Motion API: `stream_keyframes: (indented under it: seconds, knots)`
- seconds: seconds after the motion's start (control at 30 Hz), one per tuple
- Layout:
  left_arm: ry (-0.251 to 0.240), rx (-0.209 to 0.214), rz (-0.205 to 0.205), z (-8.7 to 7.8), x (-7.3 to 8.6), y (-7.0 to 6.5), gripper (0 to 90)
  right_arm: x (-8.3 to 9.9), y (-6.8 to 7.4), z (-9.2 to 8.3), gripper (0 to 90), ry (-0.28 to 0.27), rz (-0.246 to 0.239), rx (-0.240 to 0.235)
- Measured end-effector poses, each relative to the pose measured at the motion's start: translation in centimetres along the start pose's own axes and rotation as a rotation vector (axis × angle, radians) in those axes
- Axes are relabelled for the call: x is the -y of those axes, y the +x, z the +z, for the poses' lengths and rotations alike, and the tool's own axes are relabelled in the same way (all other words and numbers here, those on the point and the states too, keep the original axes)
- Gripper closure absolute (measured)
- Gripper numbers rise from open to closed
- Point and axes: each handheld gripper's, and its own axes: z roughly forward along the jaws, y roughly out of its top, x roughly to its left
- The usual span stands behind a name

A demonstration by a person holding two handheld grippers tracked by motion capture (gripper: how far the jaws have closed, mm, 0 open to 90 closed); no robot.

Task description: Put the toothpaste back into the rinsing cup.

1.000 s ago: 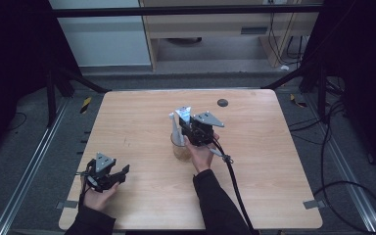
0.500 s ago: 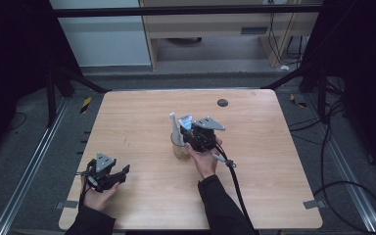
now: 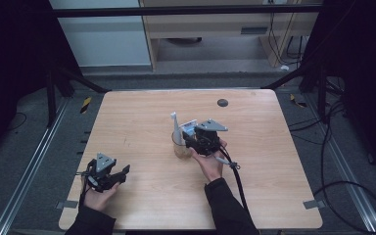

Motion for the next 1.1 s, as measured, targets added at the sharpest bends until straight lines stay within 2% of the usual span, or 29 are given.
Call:
stream_keyframes:
  seconds: [0.17, 0.33, 0.43, 0.57, 0.7, 0.97, 1.1]
  knots:
    - [0.001, 0.001, -0.001, 0.0, 0.0, 0.0, 40.5, -0.9, -0.2, -1.8, 42.4, -0.033, 0.002, -0.007]
    - [0.004, 0.0, -0.003, 0.0, 0.0, 0.0, 40.2, -1.1, -0.8, -3.6, 34.1, -0.024, -0.012, -0.005]
    - [0.006, 0.002, -0.005, 0.0, 0.1, 0.0, 39.9, -0.6, -1.3, -4.6, 27.8, -0.024, -0.036, -0.002]
    - [0.01, 0.002, -0.004, 0.0, 0.1, 0.0, 39.0, 0.3, -2.4, -5.6, 22.5, 0.007, -0.027, -0.009]
    - [0.015, 0.001, -0.004, 0.1, 0.1, 0.0, 38.4, 1.6, -3.9, -6.5, 19.8, 0.055, -0.056, 0.033]
    - [0.024, 0.002, -0.009, 0.3, 0.2, 0.1, 35.9, 4.4, -6.7, -9.3, 15.2, 0.089, -0.026, 0.069]
    - [0.03, 0.004, -0.004, 0.3, 0.3, 0.1, 34.3, 5.5, -7.7, -10.3, 13.8, 0.116, -0.042, 0.089]
